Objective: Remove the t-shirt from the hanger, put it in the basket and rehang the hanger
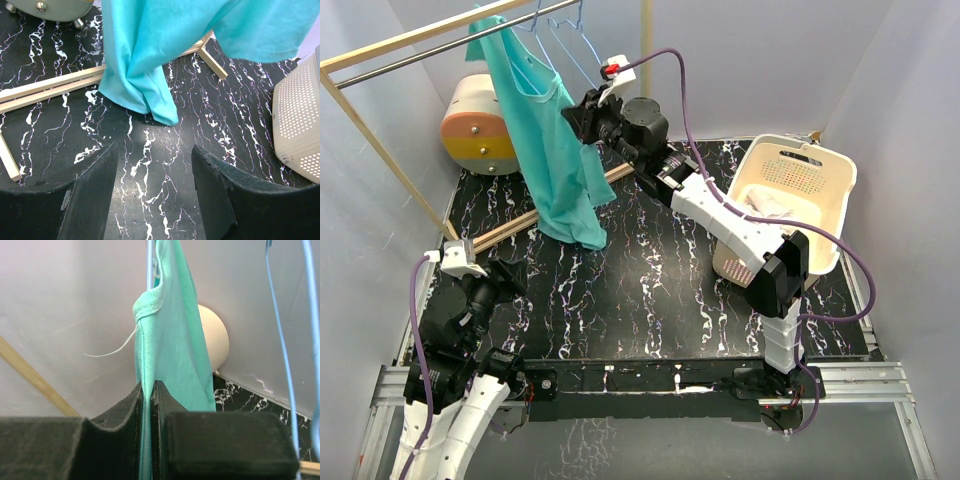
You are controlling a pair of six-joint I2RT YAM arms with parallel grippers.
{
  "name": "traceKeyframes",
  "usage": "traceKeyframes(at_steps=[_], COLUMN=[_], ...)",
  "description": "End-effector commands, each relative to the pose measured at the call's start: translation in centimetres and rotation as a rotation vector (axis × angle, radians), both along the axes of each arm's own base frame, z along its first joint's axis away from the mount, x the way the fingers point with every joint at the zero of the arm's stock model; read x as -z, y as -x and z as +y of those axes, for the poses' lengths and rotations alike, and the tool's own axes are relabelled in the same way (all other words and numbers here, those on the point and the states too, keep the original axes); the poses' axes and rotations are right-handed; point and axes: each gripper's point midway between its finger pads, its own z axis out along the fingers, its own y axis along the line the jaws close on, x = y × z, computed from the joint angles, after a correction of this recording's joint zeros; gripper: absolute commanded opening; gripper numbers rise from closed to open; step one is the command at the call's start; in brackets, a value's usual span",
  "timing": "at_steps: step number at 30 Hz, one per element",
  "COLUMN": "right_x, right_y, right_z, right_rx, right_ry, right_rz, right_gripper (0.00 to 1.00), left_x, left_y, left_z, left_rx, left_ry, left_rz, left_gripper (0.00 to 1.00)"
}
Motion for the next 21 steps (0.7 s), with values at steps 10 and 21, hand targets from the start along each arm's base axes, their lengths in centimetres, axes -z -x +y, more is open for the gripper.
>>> traceKeyframes(at_steps=[10, 21], right_x=[-10.6, -6.5], right_y=[3.5, 12.4], right_z=[-2.9, -9.9], right_rx=[-0.033, -0.110], right_ry=[-0.176, -0.008], right_rz=[-0.197, -0.118], right_gripper=[0.08, 0.08], left_x=[0.0, -0.6], left_y=[0.0, -0.2], left_z=[0.1, -0.6], left_rx=[-0.005, 0.033], left_ry=[-0.002, 0.000], left_rz=[-0.006, -0.037], left_gripper=[0.59, 0.68])
